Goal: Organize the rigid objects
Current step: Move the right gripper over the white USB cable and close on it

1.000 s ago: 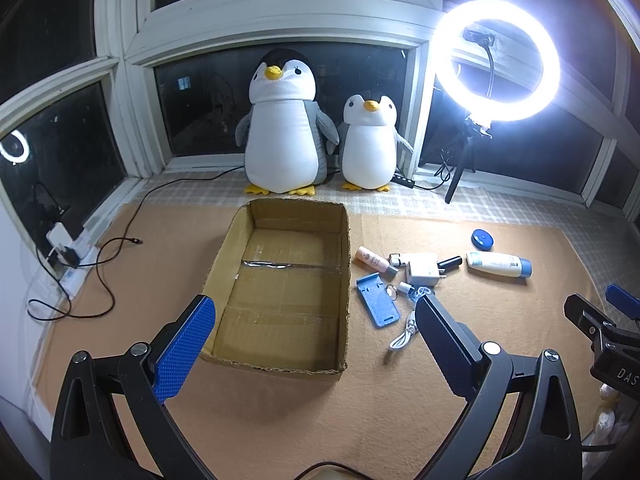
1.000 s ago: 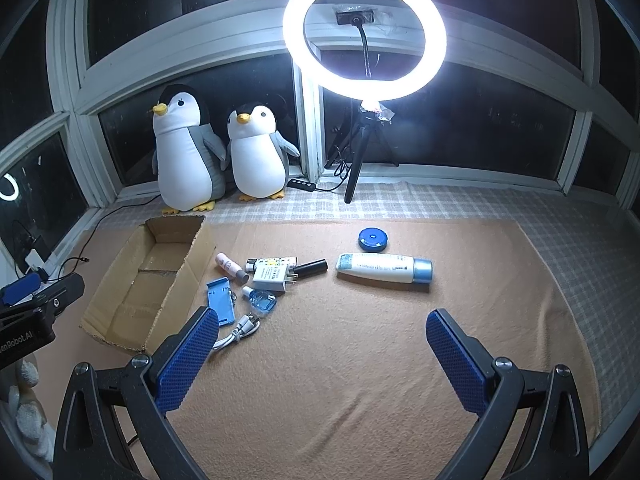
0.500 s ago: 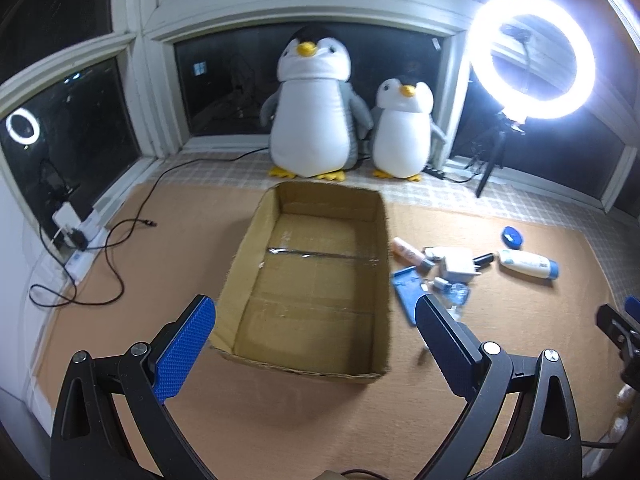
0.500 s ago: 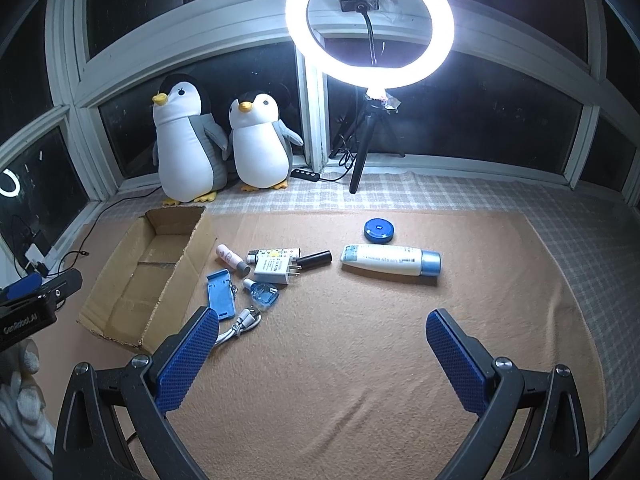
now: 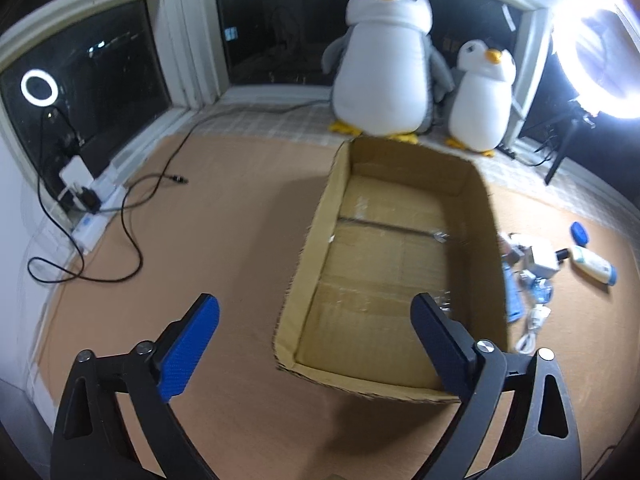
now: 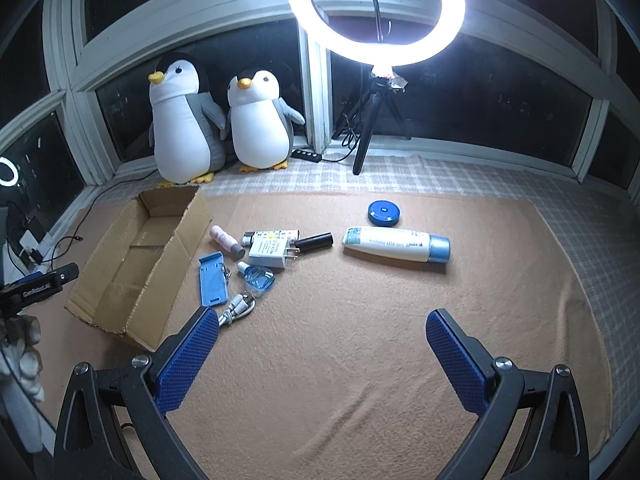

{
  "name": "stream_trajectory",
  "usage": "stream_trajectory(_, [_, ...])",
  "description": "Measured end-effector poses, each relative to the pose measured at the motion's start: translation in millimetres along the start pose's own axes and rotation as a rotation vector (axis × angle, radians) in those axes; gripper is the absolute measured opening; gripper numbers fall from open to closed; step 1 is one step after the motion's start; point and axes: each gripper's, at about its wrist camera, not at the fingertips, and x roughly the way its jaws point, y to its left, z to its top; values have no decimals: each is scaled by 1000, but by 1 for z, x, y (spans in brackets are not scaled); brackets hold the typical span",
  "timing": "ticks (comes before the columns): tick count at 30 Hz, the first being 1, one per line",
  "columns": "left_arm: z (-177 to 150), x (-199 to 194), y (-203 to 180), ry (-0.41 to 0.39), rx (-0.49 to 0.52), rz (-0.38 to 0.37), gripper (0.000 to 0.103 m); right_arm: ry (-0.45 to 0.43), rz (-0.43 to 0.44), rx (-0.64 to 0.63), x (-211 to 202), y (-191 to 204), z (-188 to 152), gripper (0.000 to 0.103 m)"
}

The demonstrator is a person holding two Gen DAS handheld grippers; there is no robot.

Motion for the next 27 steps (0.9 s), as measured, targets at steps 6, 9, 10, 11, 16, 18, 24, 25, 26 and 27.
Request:
stream_trajectory(6, [-3,29,15,65,-19,18,86,19,-2,-21,7,6,-2,102])
stream_trajectory(9, [-5,38,17,79,-14,27,83,29,0,-28,12,9,-2,102])
stream_trajectory(10, [-5,40,17,82,-15,27,82,33,4,-27,13,11,-2,102])
stream_trajectory(11, [-6,44,17,88,-14,29,80,37,8,-28,15,12,-2,102])
stream_trajectory(16, [-8,53,17,108,-2,29,75,51,34,-54,24,27,-2,101])
stream_trajectory(18, [-8,56,16,118,6,28,72,60,49,-61,29,33,-2,100])
stream_trajectory(24, [-10,67,18,154,-5,-1,57,131,111,-43,56,49,-2,88])
stream_trajectory(25, [-10,68,18,159,-7,-6,55,143,119,-37,60,51,-3,86])
stream_trajectory(26, [-11,70,19,166,-6,-9,51,156,125,-33,65,53,-3,85])
stream_trajectory(27, [-12,72,18,172,-2,-8,47,165,128,-30,69,56,-3,82])
